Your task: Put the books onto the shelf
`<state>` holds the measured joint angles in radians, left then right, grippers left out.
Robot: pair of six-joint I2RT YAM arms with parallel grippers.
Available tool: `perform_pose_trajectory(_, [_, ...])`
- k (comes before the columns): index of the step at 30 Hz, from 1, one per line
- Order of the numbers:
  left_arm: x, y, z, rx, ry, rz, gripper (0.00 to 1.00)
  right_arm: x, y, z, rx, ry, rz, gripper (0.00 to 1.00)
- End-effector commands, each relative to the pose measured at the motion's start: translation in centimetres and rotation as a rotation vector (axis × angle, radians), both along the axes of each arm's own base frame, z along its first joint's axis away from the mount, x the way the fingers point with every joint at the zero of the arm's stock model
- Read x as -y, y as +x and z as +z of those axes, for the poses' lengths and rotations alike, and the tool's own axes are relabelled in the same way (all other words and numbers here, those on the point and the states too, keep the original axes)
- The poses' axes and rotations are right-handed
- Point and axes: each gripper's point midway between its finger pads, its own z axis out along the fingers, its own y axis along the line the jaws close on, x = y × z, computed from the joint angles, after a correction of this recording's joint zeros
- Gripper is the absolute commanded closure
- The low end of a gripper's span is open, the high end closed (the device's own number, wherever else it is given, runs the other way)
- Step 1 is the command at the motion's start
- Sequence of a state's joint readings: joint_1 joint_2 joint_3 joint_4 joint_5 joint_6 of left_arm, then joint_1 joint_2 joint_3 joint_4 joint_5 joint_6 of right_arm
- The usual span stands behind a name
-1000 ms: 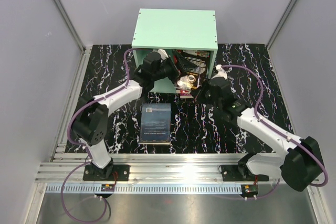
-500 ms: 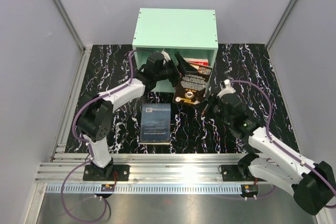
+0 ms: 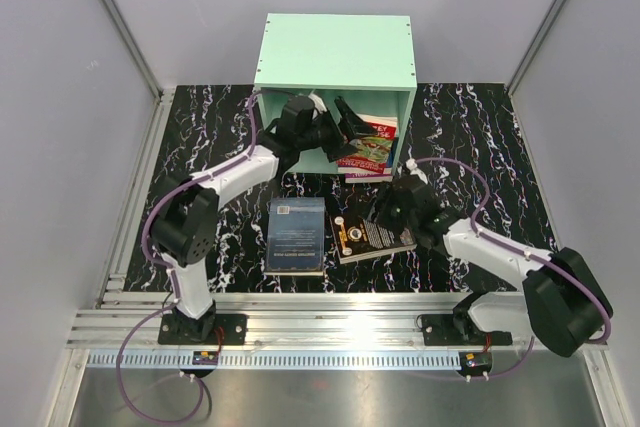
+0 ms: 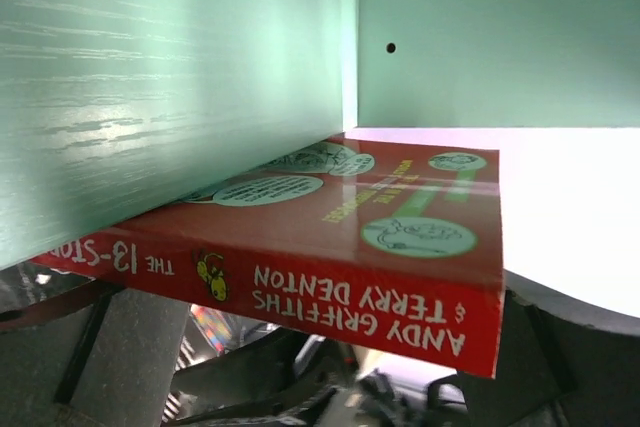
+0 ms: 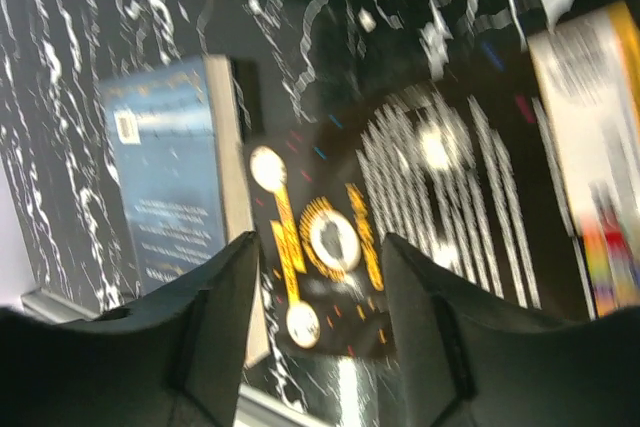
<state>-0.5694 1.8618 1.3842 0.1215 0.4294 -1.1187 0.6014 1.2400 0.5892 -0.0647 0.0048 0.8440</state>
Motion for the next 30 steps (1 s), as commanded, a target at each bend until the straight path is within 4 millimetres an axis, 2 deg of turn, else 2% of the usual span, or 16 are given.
perform_pose_trajectory(1, [-2.3, 0.7, 1.4, 0.125, 0.039, 0.057, 0.01, -0.8, 3.1, 3.1, 0.116, -0.005, -0.020, 0.38])
perform_pose_trajectory(2, [-2.8, 0.4, 1.5, 0.134, 0.048, 0.067, 0.01, -0.9, 3.4, 3.6, 0.124, -0.004, -0.022, 0.34])
perform_pose_trajectory(3, [-3.4, -0.4, 3.3, 0.176, 0.036, 0.072, 0.01, -0.9, 3.5, 4.1, 0.135, -0.004, -0.021, 0.24])
perform_pose_trajectory(4, [-4.3, -1.4, 2.0, 0.181, 0.063, 0.072, 0.01, -0.8, 3.6, 4.4, 0.147, -0.008, -0.024, 0.19])
perform_pose_trajectory(6, [-5.7, -2.5, 2.4, 0.228, 0.083, 0.103, 0.01, 0.1, 4.0, 5.5, 0.186, -0.041, -0.044, 0.12])
perform_pose_trajectory(7, [-6.6, -3.6, 4.4, 0.306, 0.080, 0.106, 0.01, 0.7, 4.3, 5.9, 0.200, -0.058, -0.061, 0.07])
perform_pose_trajectory(8, [-7.6, -4.4, 2.5, 0.297, 0.121, 0.115, 0.01, 1.1, 4.7, 6.5, 0.219, -0.069, -0.077, 0.05])
perform_pose_trajectory(10, [-8.7, -5.7, 3.0, 0.377, 0.157, 0.113, 0.01, 2.1, 5.3, 7.4, 0.250, -0.077, -0.094, 0.04])
perform_pose_trajectory(11, [-9.4, -6.1, 1.3, 0.367, 0.197, 0.125, 0.01, 2.1, 5.7, 8.0, 0.264, -0.072, -0.095, 0.04])
perform_pose_trajectory(13, [-10.0, -6.4, 0.4, 0.396, 0.228, 0.122, 0.01, 2.3, 6.3, 8.2, 0.263, -0.077, -0.095, 0.03])
perform_pose_trajectory(15, [-9.8, -6.0, -0.6, 0.411, 0.243, 0.118, 0.01, 2.3, 7.2, 8.3, 0.260, -0.081, -0.103, 0.04])
perform_pose_trajectory(16, [-9.4, -5.6, -2.6, 0.377, 0.272, 0.098, 0.01, 2.2, 7.5, 8.2, 0.256, -0.080, -0.100, 0.03])
perform_pose_trajectory(18, [-8.4, -4.9, -4.7, 0.328, 0.286, 0.064, 0.01, 2.0, 8.2, 8.9, 0.260, -0.079, -0.104, 0.04])
perform_pose_trajectory(23, [-6.0, -4.7, -4.9, 0.306, 0.144, 0.030, 0.01, 1.0, 8.8, 9.9, 0.268, -0.027, -0.099, 0.03])
perform_pose_trajectory(25, [-5.3, -4.5, -5.3, 0.289, 0.136, 0.021, 0.01, 0.6, 8.8, 9.4, 0.246, -0.016, -0.092, 0.04])
perform_pose_trajectory(30, [-4.8, -4.7, -6.1, 0.273, 0.136, 0.010, 0.01, -0.1, 8.4, 10.0, 0.249, 0.044, -0.074, 0.04])
